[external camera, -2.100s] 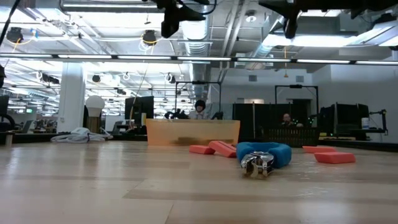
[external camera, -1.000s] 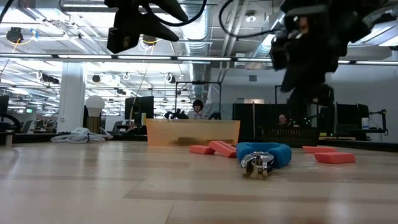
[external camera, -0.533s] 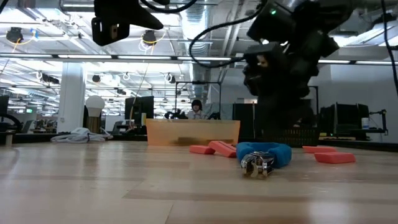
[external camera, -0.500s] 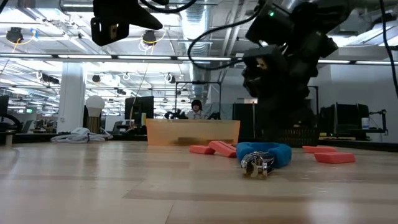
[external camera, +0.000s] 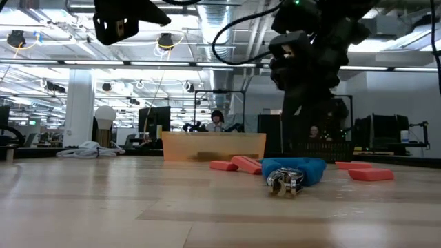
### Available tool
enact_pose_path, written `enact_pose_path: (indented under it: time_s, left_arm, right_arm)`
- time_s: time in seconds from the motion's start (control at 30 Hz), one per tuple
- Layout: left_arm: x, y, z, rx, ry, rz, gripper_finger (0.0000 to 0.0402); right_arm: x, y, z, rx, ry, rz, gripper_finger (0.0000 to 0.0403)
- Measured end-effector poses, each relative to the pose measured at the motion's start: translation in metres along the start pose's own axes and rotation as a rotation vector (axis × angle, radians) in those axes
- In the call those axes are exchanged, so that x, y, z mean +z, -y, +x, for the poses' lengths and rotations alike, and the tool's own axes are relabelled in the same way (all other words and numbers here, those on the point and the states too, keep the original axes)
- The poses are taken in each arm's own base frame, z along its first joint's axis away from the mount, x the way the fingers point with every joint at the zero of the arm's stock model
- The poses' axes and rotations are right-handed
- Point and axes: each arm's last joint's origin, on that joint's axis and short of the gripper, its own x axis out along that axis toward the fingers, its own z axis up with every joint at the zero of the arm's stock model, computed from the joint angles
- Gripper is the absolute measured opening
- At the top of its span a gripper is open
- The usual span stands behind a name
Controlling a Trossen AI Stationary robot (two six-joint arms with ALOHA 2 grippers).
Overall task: Pick & Place School Supplies
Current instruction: Put the blue hole punch into the top black bin
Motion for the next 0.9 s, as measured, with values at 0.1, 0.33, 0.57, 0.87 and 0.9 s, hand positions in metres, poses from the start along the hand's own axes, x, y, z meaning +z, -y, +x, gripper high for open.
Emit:
enact_pose_path:
  time_s: [0.1,0.33,0.57,0.87,0.9]
  left_arm:
    - [0.001,-0.001,0.000,0.009,0.002,0.012,0.0135]
    - [0.001,-0.001,0.000,0.008,0.003,0.014,0.0135]
    - [0.001,-0.001,0.000,0.008,0.003,0.018,0.0135]
    - [-0.001,-0.002,0.001,0.010,0.001,0.020,0.0135]
    - [-0.002,-0.004,0.002,0.015,-0.004,0.022,0.0135]
  right_arm:
    - [0.000,0.005,0.001,-0.036,-0.025,-0.011,0.0155]
    - [-0.004,0.011,0.019,-0.079,-0.105,-0.026,0.0156]
    - [-0.007,0.019,0.038,-0.118,-0.181,-0.031,0.0164]
    - [-0.007,0.022,0.051,-0.133,-0.206,-0.008,0.0162]
    - [-0.006,0.023,0.051,-0.141,-0.197,0.004,0.0157]
